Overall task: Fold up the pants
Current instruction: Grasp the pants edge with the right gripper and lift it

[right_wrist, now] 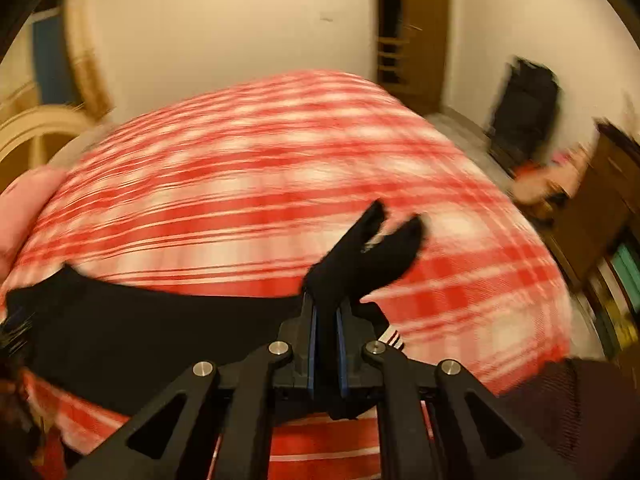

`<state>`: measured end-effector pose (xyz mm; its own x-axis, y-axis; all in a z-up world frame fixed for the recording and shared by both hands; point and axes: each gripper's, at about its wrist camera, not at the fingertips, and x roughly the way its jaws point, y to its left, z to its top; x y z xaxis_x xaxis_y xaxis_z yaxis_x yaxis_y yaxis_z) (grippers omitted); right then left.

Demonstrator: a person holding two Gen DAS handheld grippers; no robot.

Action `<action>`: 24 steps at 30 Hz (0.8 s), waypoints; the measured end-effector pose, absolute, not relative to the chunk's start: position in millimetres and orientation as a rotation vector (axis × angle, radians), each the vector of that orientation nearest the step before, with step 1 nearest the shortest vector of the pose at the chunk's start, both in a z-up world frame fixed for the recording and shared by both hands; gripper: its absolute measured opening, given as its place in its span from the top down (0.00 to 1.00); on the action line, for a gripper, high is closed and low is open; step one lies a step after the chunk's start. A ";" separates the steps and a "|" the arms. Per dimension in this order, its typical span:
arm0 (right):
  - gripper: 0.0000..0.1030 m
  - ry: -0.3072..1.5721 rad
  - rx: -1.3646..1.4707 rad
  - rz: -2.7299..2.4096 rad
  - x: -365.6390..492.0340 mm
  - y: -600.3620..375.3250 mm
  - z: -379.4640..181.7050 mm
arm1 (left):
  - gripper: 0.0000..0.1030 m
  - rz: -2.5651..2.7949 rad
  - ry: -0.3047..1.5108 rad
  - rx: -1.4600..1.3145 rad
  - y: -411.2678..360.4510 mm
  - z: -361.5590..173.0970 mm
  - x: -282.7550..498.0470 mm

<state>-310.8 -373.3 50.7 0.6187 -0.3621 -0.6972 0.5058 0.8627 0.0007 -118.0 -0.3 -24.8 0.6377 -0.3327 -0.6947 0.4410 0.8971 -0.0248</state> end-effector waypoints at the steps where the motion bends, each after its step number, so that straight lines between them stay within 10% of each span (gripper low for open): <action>1: 0.92 0.747 0.195 -0.462 -301.0 -357.1 52.5 | 0.07 -0.441 0.766 0.141 3.3 -25.8 -116.0; 15: 0.82 0.829 0.034 0.026 -169.2 -128.2 -84.8 | 0.07 -0.410 0.766 0.079 45.7 -32.4 -106.5; 24: 0.82 0.629 0.173 0.037 -208.0 -174.8 -36.7 | 0.07 -0.435 0.774 0.064 53.2 -39.4 -102.8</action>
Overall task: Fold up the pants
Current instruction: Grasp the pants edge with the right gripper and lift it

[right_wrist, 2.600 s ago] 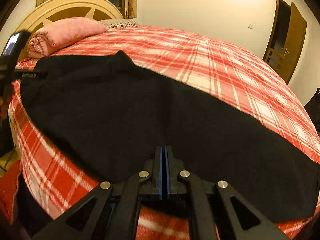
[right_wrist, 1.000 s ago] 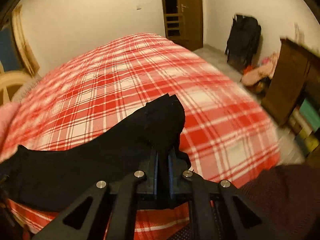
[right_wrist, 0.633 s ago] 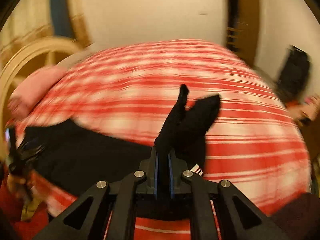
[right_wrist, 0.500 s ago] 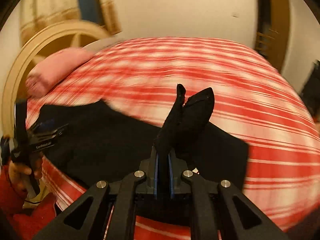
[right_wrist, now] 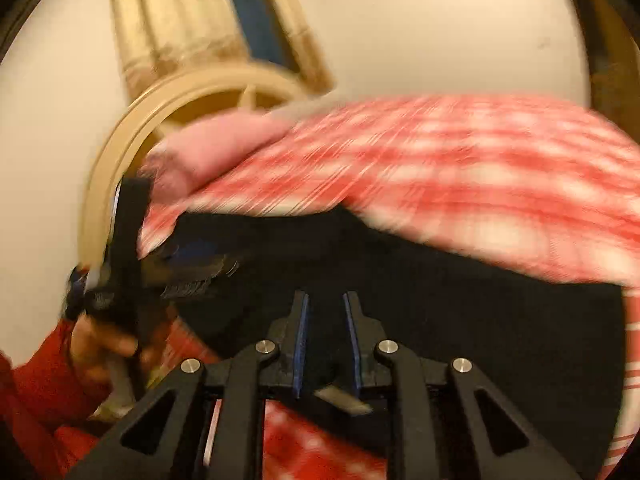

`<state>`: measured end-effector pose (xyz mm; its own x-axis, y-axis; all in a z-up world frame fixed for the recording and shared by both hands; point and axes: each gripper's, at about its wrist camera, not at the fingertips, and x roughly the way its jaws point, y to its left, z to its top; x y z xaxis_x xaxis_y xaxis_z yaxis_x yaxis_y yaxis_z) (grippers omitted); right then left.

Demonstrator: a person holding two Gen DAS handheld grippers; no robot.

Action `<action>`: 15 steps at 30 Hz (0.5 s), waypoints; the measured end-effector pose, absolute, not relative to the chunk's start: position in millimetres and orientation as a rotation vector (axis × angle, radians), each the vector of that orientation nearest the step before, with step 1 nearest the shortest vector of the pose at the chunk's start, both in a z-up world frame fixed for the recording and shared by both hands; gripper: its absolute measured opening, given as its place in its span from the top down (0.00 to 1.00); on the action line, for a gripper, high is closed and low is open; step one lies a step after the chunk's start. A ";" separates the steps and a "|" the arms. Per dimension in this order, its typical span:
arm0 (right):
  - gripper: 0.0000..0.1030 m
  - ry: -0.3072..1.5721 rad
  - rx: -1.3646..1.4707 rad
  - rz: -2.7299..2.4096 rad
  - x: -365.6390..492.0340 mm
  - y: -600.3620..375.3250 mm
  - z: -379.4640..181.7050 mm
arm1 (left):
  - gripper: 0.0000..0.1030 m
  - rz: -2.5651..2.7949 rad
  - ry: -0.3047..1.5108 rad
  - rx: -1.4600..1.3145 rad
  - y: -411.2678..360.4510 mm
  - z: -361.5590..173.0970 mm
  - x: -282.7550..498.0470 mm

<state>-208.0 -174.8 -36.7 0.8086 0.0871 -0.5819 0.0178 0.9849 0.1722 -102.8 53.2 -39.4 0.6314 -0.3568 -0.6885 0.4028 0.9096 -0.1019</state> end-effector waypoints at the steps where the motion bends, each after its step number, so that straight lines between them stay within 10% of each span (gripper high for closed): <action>1: 0.84 0.650 0.160 -0.026 -203.2 -186.4 -38.6 | 0.07 -0.444 0.773 0.066 50.3 -39.8 -103.6; 15: 0.85 0.728 0.208 0.064 -160.9 -145.2 -112.9 | 0.07 -0.408 0.753 0.105 59.9 -40.1 -107.2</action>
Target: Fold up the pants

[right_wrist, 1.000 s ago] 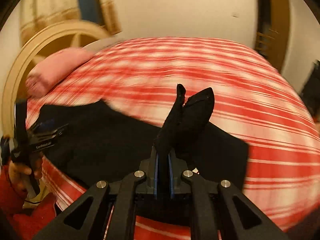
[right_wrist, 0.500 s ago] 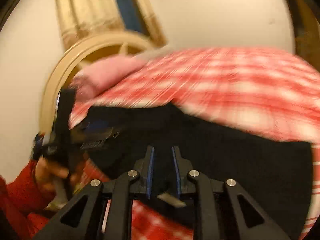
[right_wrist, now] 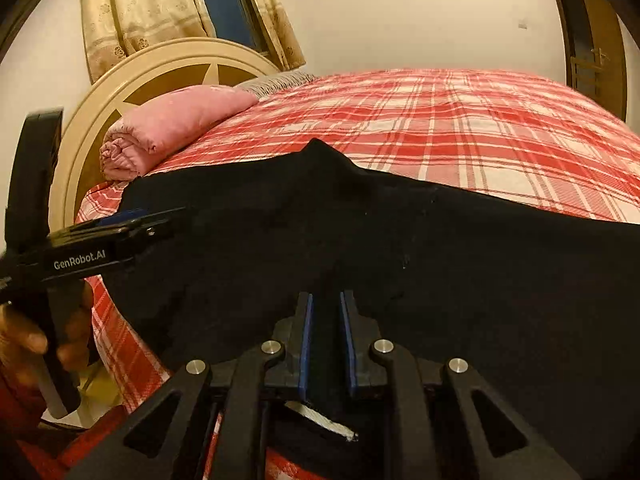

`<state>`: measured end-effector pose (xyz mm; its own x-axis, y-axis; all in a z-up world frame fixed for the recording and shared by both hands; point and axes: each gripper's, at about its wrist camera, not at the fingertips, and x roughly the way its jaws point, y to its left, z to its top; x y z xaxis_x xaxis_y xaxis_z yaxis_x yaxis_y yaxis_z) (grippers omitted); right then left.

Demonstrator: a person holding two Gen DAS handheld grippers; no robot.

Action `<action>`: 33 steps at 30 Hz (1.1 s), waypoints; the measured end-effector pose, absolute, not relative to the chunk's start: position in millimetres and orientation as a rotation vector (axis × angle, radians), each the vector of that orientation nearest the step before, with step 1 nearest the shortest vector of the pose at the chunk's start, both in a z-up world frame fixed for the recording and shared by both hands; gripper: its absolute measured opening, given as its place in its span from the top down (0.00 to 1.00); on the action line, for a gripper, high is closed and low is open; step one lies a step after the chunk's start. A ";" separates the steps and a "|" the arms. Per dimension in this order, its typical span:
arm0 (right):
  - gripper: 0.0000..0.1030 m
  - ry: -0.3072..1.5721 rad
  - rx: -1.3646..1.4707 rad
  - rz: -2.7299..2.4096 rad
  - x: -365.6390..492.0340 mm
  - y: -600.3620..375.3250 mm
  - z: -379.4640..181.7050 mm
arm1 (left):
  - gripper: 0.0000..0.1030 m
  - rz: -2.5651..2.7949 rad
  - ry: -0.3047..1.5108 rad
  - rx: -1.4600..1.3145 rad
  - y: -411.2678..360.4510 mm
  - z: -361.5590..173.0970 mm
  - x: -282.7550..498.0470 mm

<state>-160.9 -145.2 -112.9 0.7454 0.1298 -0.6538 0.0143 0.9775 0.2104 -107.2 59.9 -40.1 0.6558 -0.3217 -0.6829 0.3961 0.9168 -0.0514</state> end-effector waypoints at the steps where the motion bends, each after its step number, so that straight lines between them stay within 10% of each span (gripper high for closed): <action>1: 0.85 0.736 0.207 0.065 -161.8 -147.2 -111.1 | 0.07 -0.396 0.751 0.104 65.7 -41.0 -106.0; 6: 0.85 0.640 0.183 0.018 -185.5 -135.5 -70.1 | 0.07 -0.258 0.758 0.080 117.2 -47.7 -97.8; 11: 0.45 0.485 0.062 0.037 -199.1 -105.3 -36.9 | 0.05 -0.074 0.725 -0.141 207.1 -47.4 -98.5; 17: 0.45 0.532 0.033 0.109 -197.0 -78.6 -43.1 | 0.08 0.049 0.727 -0.512 274.7 -67.8 -99.5; 33: 0.45 0.603 0.059 0.120 -204.3 -65.5 -54.6 | 0.10 0.106 0.828 -0.406 223.5 -82.7 -57.3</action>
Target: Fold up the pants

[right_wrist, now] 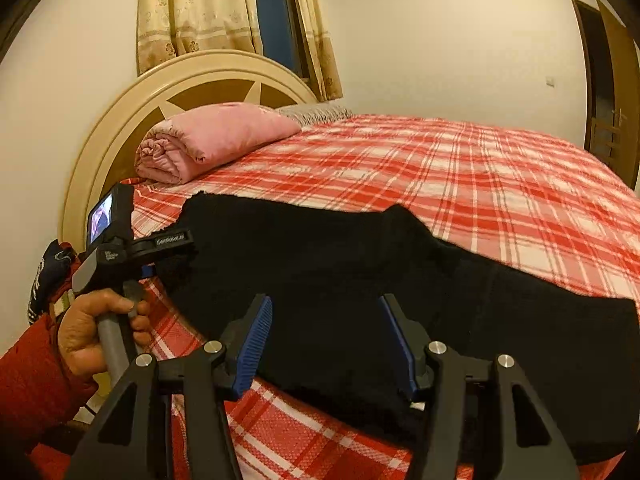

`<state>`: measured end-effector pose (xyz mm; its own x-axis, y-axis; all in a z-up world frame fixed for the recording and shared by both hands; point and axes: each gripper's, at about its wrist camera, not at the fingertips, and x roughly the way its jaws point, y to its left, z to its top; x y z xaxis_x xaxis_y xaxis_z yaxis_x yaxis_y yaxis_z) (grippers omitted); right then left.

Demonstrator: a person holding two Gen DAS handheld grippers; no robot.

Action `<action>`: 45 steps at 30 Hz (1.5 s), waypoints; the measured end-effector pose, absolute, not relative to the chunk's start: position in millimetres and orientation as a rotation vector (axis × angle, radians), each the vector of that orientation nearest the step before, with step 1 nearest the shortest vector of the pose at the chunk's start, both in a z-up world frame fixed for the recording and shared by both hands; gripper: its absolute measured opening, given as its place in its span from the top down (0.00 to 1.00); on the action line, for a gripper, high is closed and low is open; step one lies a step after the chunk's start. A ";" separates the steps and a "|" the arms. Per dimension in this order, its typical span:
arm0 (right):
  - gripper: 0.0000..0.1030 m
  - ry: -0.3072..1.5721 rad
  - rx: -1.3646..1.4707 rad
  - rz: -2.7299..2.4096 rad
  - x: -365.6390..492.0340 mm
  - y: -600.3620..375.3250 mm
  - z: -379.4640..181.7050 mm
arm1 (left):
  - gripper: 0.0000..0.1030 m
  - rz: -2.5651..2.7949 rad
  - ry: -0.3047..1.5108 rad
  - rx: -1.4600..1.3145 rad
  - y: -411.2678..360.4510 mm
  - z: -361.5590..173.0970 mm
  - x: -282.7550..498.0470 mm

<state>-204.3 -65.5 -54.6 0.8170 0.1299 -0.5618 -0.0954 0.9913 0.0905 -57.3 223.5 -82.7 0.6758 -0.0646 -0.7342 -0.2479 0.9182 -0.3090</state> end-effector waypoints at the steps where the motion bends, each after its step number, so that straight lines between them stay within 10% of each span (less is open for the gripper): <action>1: 0.45 0.607 0.057 0.126 -204.6 -63.4 -55.3 | 0.12 0.112 0.829 -0.401 222.8 -82.0 -56.6; 8: 0.45 0.595 0.045 0.117 -207.3 -57.2 -54.3 | 0.24 0.141 0.827 -0.396 221.1 -81.5 -52.4; 15: 0.45 0.597 0.081 0.107 -206.4 -62.6 -53.6 | 0.67 0.099 0.802 -0.426 223.3 -76.8 -60.5; 45: 0.45 0.545 0.526 -0.291 -244.4 -212.4 -70.4 | 0.74 -0.671 0.440 0.197 -6.8 -3.1 -179.1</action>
